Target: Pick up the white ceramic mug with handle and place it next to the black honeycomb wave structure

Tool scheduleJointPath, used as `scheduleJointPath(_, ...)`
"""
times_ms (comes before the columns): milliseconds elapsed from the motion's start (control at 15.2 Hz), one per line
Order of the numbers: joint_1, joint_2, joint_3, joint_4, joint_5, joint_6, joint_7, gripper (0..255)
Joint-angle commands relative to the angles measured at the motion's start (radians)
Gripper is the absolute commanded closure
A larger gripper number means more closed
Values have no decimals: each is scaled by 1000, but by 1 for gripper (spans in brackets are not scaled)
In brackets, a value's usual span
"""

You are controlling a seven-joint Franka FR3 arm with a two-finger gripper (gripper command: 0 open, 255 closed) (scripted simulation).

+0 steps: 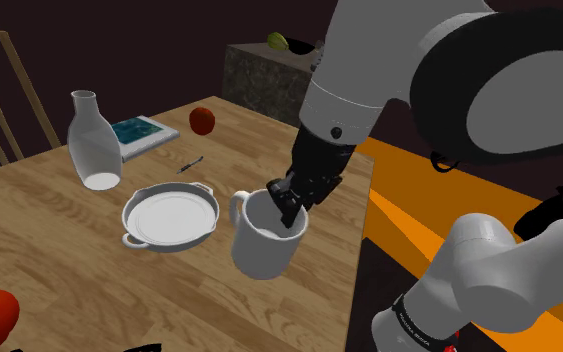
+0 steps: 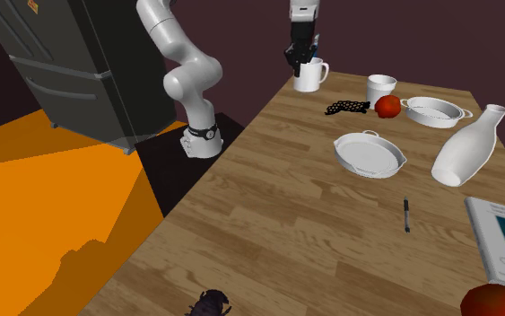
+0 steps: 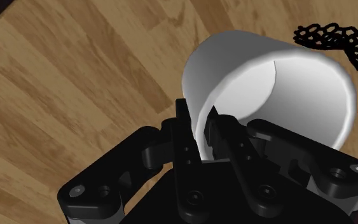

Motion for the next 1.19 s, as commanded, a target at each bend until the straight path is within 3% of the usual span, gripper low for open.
scheduleJointPath(0,15,10,43,19,20,-2,51,255)
scheduleJointPath(660,30,152,288,193,58,9,317,255)
scheduleJointPath(1122,30,174,327,135,65,92,334,255)
